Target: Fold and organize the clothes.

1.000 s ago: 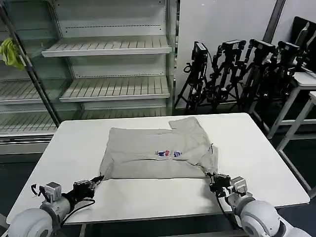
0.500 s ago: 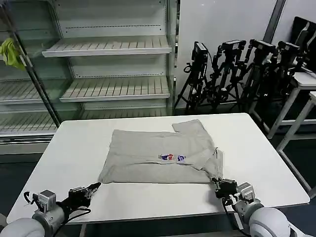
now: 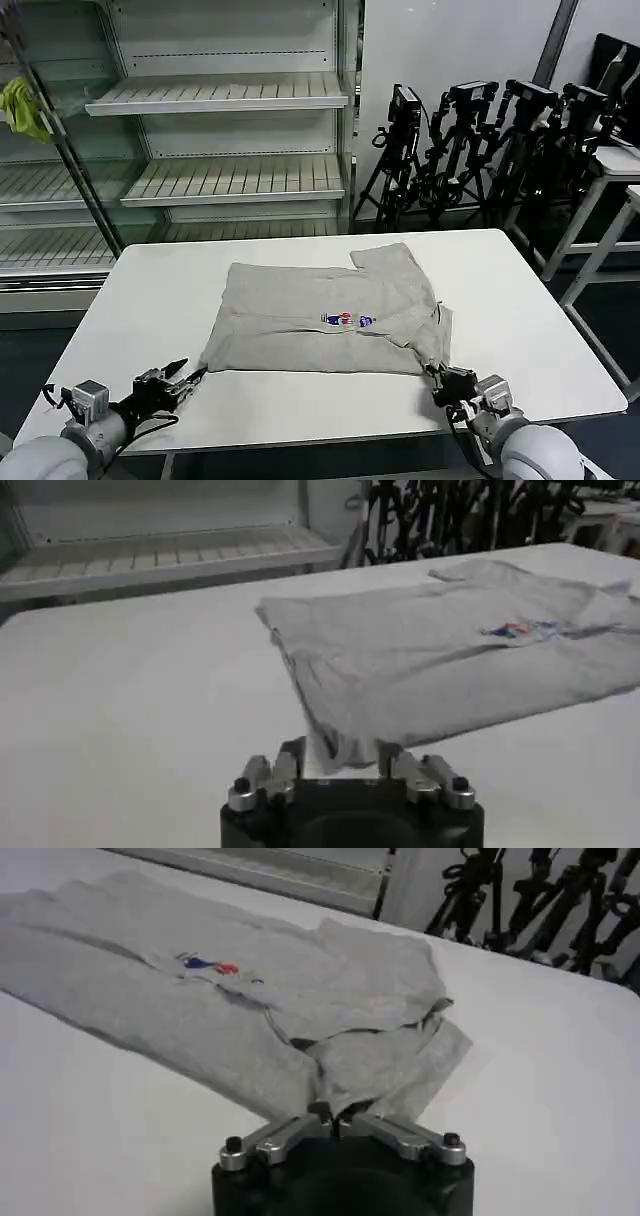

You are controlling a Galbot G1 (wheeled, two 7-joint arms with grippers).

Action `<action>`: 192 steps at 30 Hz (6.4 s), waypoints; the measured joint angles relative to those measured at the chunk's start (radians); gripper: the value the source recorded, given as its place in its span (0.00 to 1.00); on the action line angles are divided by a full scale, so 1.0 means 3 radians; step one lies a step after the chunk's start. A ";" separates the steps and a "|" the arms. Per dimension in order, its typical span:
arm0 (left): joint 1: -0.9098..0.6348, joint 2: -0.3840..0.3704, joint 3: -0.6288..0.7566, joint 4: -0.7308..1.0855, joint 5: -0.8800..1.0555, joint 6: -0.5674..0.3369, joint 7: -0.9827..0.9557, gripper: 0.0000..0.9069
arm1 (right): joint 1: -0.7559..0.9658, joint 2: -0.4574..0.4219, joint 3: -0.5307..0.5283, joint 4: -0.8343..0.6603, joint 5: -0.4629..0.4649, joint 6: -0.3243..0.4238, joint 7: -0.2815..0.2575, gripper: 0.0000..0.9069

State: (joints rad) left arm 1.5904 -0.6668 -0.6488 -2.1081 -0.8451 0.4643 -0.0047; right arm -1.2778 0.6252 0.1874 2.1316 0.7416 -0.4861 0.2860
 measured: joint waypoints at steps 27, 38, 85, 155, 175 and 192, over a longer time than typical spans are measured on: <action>-0.0544 -0.0206 0.0529 0.0309 0.0010 -0.0008 0.0019 0.09 | -0.0106 0.0058 -0.0003 0.0066 -0.0081 -0.0002 0.0043 0.00; -0.0584 -0.0221 0.0572 0.0349 0.0049 -0.0032 0.0050 0.04 | -0.0078 0.0058 -0.0021 0.0039 -0.0090 0.0010 0.0024 0.00; 0.0710 0.0054 -0.0286 -0.0486 -0.0085 0.0053 -0.0007 0.06 | -0.0481 -0.0482 0.0353 0.0345 0.0208 -0.0062 0.0326 0.00; 0.0462 -0.0027 -0.0836 -0.0560 -0.0183 0.0061 0.0006 1.00 | -0.0265 -0.0457 0.1083 0.0506 0.0394 -0.0131 0.0314 1.00; -0.1689 0.0015 0.0690 0.0678 -0.0669 0.0282 -0.0033 1.00 | 0.2499 0.0675 -0.0996 -0.1413 0.0860 -0.0262 0.0338 1.00; -0.2456 -0.0151 0.1421 0.1250 -0.0654 0.0355 -0.0027 1.00 | 0.3306 0.1307 -0.1619 -0.2558 0.0685 -0.0296 0.0187 1.00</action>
State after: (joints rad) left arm 0.8536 -0.7121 -0.2226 -1.7330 -1.0412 0.5709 -0.0128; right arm -0.2860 1.0173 -0.2984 1.3643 0.9470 -0.5748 0.3421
